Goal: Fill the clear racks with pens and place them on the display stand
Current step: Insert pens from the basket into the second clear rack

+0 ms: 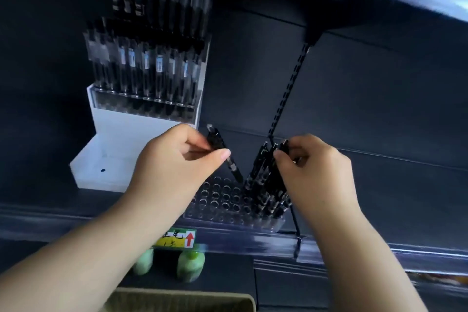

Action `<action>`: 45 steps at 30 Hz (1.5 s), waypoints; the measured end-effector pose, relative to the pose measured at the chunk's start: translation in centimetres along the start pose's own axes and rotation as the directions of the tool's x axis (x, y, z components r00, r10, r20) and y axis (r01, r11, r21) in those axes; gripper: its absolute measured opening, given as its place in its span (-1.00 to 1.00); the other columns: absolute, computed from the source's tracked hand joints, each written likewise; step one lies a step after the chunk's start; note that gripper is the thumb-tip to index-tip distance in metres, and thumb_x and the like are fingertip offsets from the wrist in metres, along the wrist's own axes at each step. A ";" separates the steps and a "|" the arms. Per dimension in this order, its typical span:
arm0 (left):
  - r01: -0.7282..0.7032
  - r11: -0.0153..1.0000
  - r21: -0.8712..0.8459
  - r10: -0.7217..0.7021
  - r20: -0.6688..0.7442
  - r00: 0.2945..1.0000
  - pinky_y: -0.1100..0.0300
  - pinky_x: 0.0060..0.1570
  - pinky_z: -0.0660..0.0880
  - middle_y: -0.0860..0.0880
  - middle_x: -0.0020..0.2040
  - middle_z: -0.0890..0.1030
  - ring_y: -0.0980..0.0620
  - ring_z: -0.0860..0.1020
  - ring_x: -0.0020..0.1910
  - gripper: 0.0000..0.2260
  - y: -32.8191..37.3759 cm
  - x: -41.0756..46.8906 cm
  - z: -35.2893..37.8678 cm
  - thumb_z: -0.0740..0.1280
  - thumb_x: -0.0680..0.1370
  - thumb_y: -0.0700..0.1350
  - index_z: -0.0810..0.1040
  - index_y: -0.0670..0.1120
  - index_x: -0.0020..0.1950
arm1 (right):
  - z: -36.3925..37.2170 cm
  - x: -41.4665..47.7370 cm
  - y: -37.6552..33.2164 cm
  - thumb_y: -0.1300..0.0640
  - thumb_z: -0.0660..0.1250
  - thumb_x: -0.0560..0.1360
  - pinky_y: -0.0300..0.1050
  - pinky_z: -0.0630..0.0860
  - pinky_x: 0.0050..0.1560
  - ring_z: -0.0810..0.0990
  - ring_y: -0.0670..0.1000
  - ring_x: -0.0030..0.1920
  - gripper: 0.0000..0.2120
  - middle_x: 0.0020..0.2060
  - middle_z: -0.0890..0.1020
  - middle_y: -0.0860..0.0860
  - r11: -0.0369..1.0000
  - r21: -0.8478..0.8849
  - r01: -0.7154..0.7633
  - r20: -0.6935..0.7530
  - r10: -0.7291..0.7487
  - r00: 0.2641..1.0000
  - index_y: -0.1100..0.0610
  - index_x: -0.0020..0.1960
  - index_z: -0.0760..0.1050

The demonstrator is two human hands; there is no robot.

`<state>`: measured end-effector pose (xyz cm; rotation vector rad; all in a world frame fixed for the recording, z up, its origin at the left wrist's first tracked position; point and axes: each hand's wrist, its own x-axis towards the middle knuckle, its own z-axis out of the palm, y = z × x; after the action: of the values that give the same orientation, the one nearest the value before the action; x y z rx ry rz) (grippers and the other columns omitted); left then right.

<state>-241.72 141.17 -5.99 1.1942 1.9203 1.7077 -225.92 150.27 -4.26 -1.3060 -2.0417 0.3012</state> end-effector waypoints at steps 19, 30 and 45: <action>0.056 0.998 -0.036 -0.055 0.047 0.997 0.25 -0.16 0.46 0.15 -0.27 0.68 0.24 0.63 -0.26 -0.84 -2.1 -0.6 -0.9 0.50 0.29 0.02 0.55 0.12 -0.22 | 0.0 -0.5 -1.1 0.06 0.37 0.45 0.06 0.48 0.03 0.55 0.04 -0.12 -0.84 -0.37 0.46 -0.26 0.998 -0.033 0.060 -0.006 -0.060 0.998 -0.02 0.01 0.49; 0.090 0.991 -0.102 -0.087 0.037 0.996 0.22 -0.16 0.47 0.10 -0.28 0.69 0.18 0.65 -0.26 -0.84 -2.4 -0.8 -1.6 0.48 0.26 0.02 0.56 0.06 -0.25 | 0.4 -0.6 -1.5 0.03 0.35 0.46 0.03 0.47 0.00 0.51 0.02 -0.13 -0.91 -0.34 0.51 -0.18 0.995 -0.090 0.042 0.007 -0.042 0.999 -0.03 -0.05 0.47; 0.062 0.988 -0.143 -0.056 0.043 0.997 0.23 -0.16 0.49 0.13 -0.27 0.68 0.19 0.65 -0.25 -0.81 -1.9 -0.2 1.2 0.46 0.27 0.05 0.55 0.01 -0.23 | 1.2 -0.4 -0.9 0.10 0.36 0.45 0.03 0.46 0.01 0.50 0.02 -0.09 -0.91 -0.26 0.62 -0.10 0.993 -0.116 0.034 0.026 -0.032 0.999 -0.06 -0.14 0.62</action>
<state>-241.52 141.95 -8.09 1.0981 1.7582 1.7466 -227.24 149.65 -4.82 -1.3423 -2.1259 0.1863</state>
